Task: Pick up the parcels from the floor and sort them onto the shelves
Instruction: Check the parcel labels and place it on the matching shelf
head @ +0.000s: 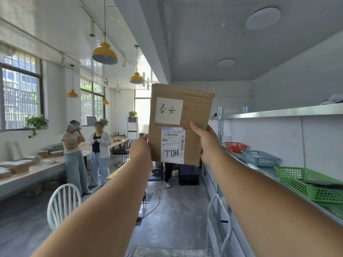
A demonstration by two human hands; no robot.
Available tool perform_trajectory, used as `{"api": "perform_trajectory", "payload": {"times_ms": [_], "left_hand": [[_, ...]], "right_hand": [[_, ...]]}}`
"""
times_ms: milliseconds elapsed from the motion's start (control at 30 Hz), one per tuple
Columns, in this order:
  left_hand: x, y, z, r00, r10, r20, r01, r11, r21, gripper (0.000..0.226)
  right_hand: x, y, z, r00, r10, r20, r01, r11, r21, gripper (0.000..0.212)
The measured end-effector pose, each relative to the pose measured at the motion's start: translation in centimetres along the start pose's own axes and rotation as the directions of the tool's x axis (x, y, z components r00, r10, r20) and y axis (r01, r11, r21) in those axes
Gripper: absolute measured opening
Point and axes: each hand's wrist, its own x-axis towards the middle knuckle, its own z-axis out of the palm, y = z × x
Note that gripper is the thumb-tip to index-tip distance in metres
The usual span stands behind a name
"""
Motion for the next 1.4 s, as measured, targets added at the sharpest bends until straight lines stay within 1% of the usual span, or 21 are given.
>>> {"api": "perform_trajectory", "payload": {"times_ms": [33,67,133,167,233,300,333,433,467,533,633,700,800,900,967,1033,1100,1200,1300,1400], "left_hand": [[-0.1,0.0,0.0,1.000,0.018,-0.004,-0.017,1.000,0.015,0.045],[-0.2,-0.1,0.0,0.999,0.038,-0.003,-0.037,0.999,0.029,0.042],[-0.1,0.0,0.3,0.997,0.069,0.015,-0.070,0.995,0.064,0.020],[0.1,0.0,0.4,0.995,0.096,0.024,-0.098,0.990,0.099,0.016],[0.4,0.1,0.6,0.992,0.126,0.030,-0.130,0.973,0.193,0.026],[0.3,0.4,0.7,0.992,0.123,0.025,-0.125,0.966,0.227,0.027],[0.4,0.4,0.8,0.993,0.110,0.033,-0.115,0.967,0.229,0.032],[0.4,0.2,0.9,0.995,0.061,0.084,-0.081,0.959,0.270,0.050],[0.4,0.1,0.8,0.995,0.032,0.095,-0.055,0.965,0.255,0.055],[0.4,0.1,0.6,0.993,-0.014,0.114,-0.014,0.968,0.249,0.059],[0.3,0.2,0.4,0.991,-0.016,0.133,-0.019,0.968,0.252,0.061],[0.5,0.3,0.4,0.985,0.009,0.170,-0.049,0.971,0.234,0.067],[0.5,0.4,0.4,0.974,0.037,0.224,-0.083,0.976,0.199,0.079],[0.3,0.5,0.5,0.970,0.038,0.242,-0.083,0.980,0.180,0.089],[0.2,0.4,0.8,0.966,0.036,0.255,-0.086,0.978,0.188,0.094],[0.2,0.1,1.0,0.962,0.031,0.271,-0.087,0.977,0.196,0.092],[0.3,-0.3,1.3,0.957,0.022,0.290,-0.079,0.979,0.188,0.082],[0.7,-1.2,1.5,0.947,-0.017,0.322,-0.039,0.985,0.166,0.074],[1.1,-2.0,1.6,0.938,-0.055,0.342,0.005,0.989,0.145,0.073],[1.2,-2.6,1.8,0.935,-0.069,0.348,0.036,0.994,0.101,0.080]], "right_hand": [[0.0,0.0,0.1,1.000,-0.005,-0.010,0.005,1.000,0.007,0.053],[0.0,0.2,0.2,1.000,-0.005,-0.023,0.006,1.000,0.018,0.053],[0.0,0.4,0.2,0.999,0.005,-0.044,-0.003,0.999,0.042,0.053],[0.0,0.6,0.2,0.999,0.014,-0.046,-0.011,0.999,0.050,0.053],[-0.1,0.8,0.1,0.998,0.032,-0.047,-0.030,0.998,0.048,0.052],[-0.1,0.9,0.1,0.998,0.046,-0.041,-0.044,0.999,0.029,0.052],[-0.2,0.9,0.1,0.998,0.050,-0.035,-0.049,0.999,0.020,0.055],[0.0,0.8,0.2,0.997,0.076,-0.011,-0.076,0.997,0.014,0.081],[0.0,0.7,0.2,0.996,0.095,-0.005,-0.095,0.995,0.013,0.088],[0.2,0.5,0.1,0.988,0.153,0.017,-0.153,0.988,0.010,0.094],[0.9,0.5,-0.7,0.973,0.219,0.075,-0.226,0.968,0.107,0.081],[1.5,0.7,-1.3,0.974,0.213,0.077,-0.222,0.965,0.141,0.079],[1.9,0.7,-1.8,0.977,0.205,0.057,-0.211,0.969,0.129,0.079],[1.9,0.8,-2.1,0.976,0.211,0.057,-0.215,0.973,0.087,0.089],[2.0,0.7,-2.3,0.977,0.205,0.050,-0.209,0.976,0.069,0.091],[2.0,0.7,-2.7,0.981,0.190,0.030,-0.192,0.978,0.077,0.087],[2.2,0.6,-3.0,0.985,0.173,0.007,-0.173,0.980,0.096,0.081],[2.5,0.6,-3.5,0.986,0.165,0.025,-0.166,0.978,0.124,0.067],[2.6,0.3,-4.0,0.983,0.180,0.038,-0.183,0.977,0.106,0.061],[2.7,0.3,-4.7,0.983,0.178,0.032,-0.181,0.980,0.082,0.058]]}}
